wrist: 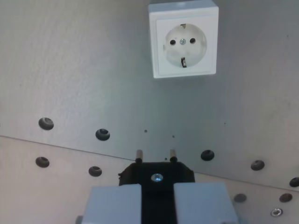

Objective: Move above the white socket

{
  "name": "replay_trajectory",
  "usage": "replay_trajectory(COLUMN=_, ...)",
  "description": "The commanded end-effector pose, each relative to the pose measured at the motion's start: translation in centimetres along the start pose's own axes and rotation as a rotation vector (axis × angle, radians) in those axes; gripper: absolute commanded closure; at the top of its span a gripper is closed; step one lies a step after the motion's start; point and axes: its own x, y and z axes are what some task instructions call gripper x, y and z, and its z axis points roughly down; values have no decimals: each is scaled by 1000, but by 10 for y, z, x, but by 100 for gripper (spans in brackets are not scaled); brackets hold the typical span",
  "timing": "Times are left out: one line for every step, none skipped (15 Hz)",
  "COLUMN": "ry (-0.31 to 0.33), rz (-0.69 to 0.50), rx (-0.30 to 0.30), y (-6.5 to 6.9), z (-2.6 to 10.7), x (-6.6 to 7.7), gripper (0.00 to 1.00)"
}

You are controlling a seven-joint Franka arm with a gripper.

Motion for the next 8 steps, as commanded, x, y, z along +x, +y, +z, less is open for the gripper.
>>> replay_trajectory(ry=75, rz=-35, rx=-18, y=7, z=14, x=-1, gripper=100)
replay_trajectory(ry=77, rz=-34, rx=-19, y=8, z=17, x=-1, gripper=100)
replay_trajectory(ry=76, rz=-37, rx=-20, y=9, z=21, x=0, gripper=100)
replay_trajectory(ry=79, rz=-38, rx=-21, y=10, z=25, x=1, gripper=100)
replay_trajectory(ry=80, rz=-41, rx=-22, y=11, z=29, x=1, gripper=100)
replay_trajectory(ry=82, rz=-42, rx=-23, y=12, z=33, x=2, gripper=100)
replay_trajectory(ry=81, rz=-42, rx=-23, y=14, z=38, x=3, gripper=100)
replay_trajectory(ry=82, rz=-42, rx=-24, y=15, z=42, x=4, gripper=100)
